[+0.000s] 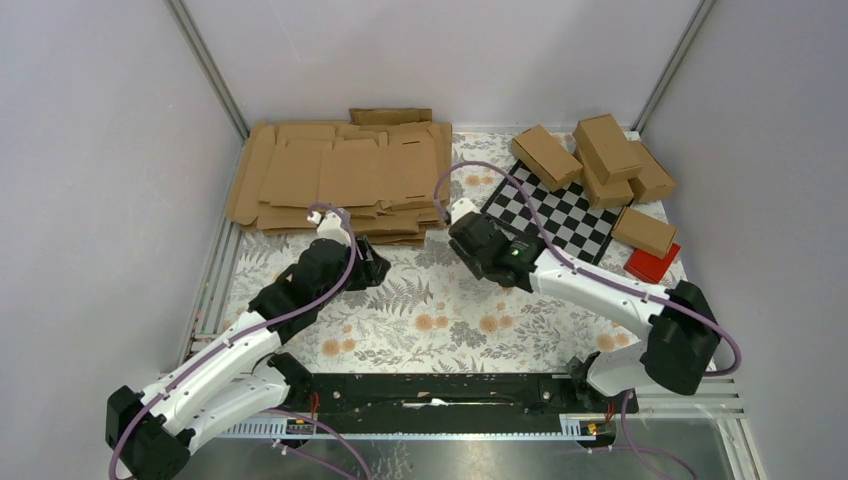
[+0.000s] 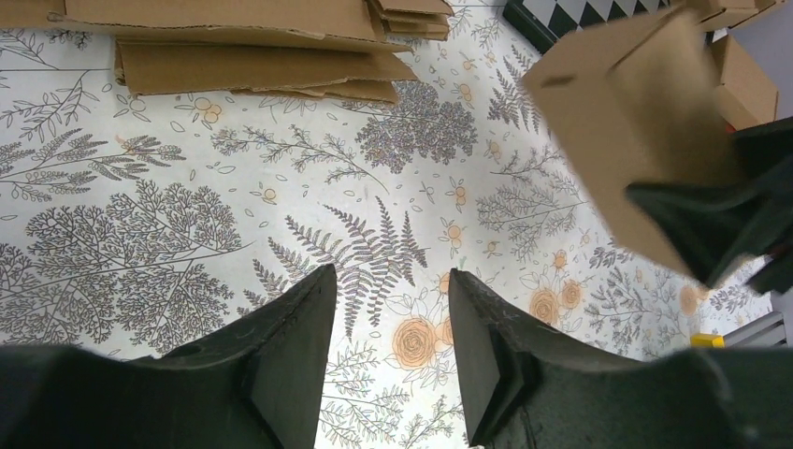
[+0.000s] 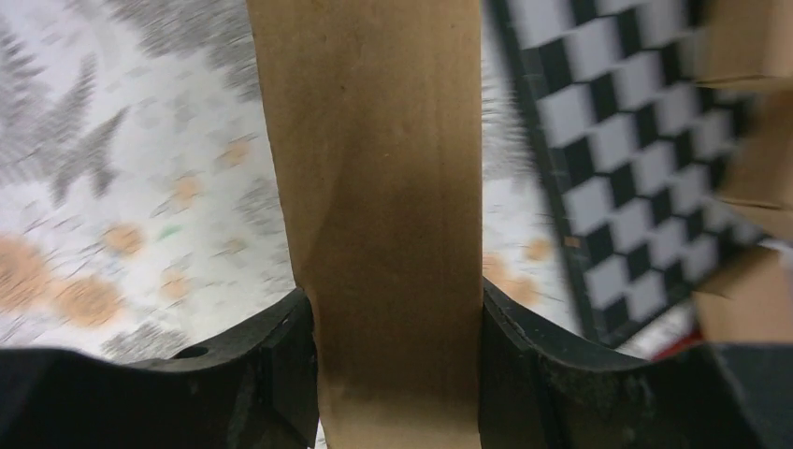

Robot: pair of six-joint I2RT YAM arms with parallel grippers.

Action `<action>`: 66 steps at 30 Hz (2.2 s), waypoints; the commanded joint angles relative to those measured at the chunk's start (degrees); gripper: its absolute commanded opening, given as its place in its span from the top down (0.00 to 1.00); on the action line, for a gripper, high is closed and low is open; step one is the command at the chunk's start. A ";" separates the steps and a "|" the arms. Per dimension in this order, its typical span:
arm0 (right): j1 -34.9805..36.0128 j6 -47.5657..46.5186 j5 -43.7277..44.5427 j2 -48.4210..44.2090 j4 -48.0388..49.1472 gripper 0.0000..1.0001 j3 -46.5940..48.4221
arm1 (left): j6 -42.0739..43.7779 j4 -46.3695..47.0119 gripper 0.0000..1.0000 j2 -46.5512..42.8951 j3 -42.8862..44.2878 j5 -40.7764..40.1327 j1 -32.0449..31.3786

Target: Fold the paper box

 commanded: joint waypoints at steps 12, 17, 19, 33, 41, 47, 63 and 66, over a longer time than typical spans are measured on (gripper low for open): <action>-19.81 -8.92 36.06 5.99 9.29 0.73 10.37 | -2.04 7.69 0.49 1.42 -1.70 3.89 0.29; -25.02 -20.82 36.40 15.32 21.83 0.71 9.57 | -3.85 11.76 0.49 3.01 -3.76 5.88 0.29; -28.79 -21.09 36.11 19.00 22.33 0.72 11.40 | -4.26 12.46 0.49 3.73 -4.39 6.14 0.30; -33.76 -0.51 6.75 20.66 8.30 0.00 17.41 | -1.23 15.66 0.32 0.56 -7.55 1.92 0.47; -33.79 2.38 -7.19 4.41 17.85 0.00 6.89 | 1.56 14.04 0.01 -3.02 -6.56 -7.43 0.47; -33.72 10.74 -15.21 -15.12 43.49 0.00 -18.80 | 13.33 24.92 0.01 -1.06 -11.32 -22.59 0.47; -39.44 -2.88 -1.91 -13.66 71.25 0.00 -42.21 | 34.12 64.20 0.01 15.45 -21.56 -19.77 19.09; -42.11 0.29 -2.97 -8.85 81.90 0.00 -45.80 | 33.28 75.73 0.01 22.37 -25.88 -13.73 24.76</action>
